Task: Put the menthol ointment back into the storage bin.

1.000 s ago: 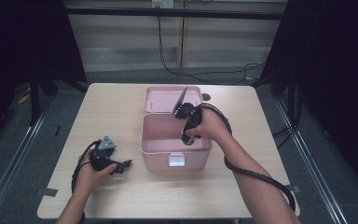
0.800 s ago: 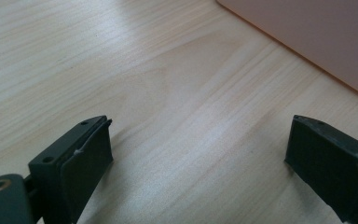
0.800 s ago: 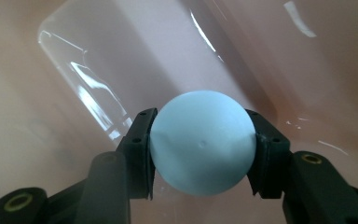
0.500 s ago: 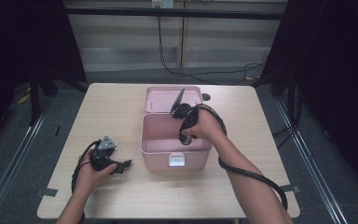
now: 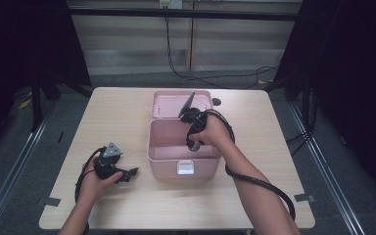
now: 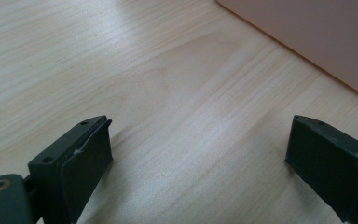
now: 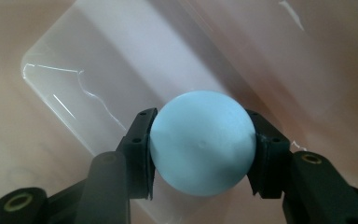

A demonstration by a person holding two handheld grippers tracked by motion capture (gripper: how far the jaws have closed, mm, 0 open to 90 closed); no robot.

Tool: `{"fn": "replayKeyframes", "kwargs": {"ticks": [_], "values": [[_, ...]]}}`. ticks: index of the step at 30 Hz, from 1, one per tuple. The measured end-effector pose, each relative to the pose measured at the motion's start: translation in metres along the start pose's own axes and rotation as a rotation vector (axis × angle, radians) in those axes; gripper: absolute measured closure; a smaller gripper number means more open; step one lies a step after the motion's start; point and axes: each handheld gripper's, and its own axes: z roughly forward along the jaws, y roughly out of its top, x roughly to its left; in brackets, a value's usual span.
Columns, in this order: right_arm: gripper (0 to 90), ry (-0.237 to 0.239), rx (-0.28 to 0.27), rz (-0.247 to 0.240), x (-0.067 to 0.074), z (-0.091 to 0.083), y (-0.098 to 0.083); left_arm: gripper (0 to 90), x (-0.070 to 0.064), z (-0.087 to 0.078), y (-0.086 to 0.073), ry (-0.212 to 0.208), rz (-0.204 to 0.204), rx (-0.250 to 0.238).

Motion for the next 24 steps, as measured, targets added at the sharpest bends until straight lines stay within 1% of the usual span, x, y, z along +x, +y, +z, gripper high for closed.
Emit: {"fn": "replayKeyframes", "kwargs": {"ticks": [6,9,11,15,16,17,21,23,24], "values": [[50.4,-0.004,-0.001,0.026,-0.001,0.004,0.001,6.1,0.000,0.000,0.000,0.000,0.000,0.000],[50.4,-0.007,0.006,0.027,-0.002,0.005,0.002,6.2,0.000,0.000,0.000,0.000,0.000,0.000],[50.4,-0.013,0.001,0.041,-0.001,0.006,0.003,6.2,0.000,0.000,0.000,0.000,0.000,0.000],[50.4,-0.006,-0.006,0.054,-0.002,0.008,0.005,6.2,0.000,0.000,0.000,0.000,0.000,0.000],[50.4,-0.005,-0.009,0.049,-0.002,0.009,0.005,6.2,0.000,0.000,0.000,0.000,0.000,0.000],[50.5,-0.012,-0.010,0.048,-0.002,0.009,0.005,6.2,0.000,0.000,0.000,0.000,0.000,0.000],[50.4,-0.013,-0.006,0.067,-0.002,0.011,0.007,6.1,0.000,0.000,0.000,-0.001,0.000,0.000],[50.4,-0.019,0.004,0.073,-0.003,0.011,0.007,6.1,0.000,0.000,0.000,-0.001,0.001,0.000],[50.5,-0.020,-0.002,0.080,-0.003,0.012,0.007,6.0,0.000,0.000,0.000,-0.001,0.000,0.000]]}}
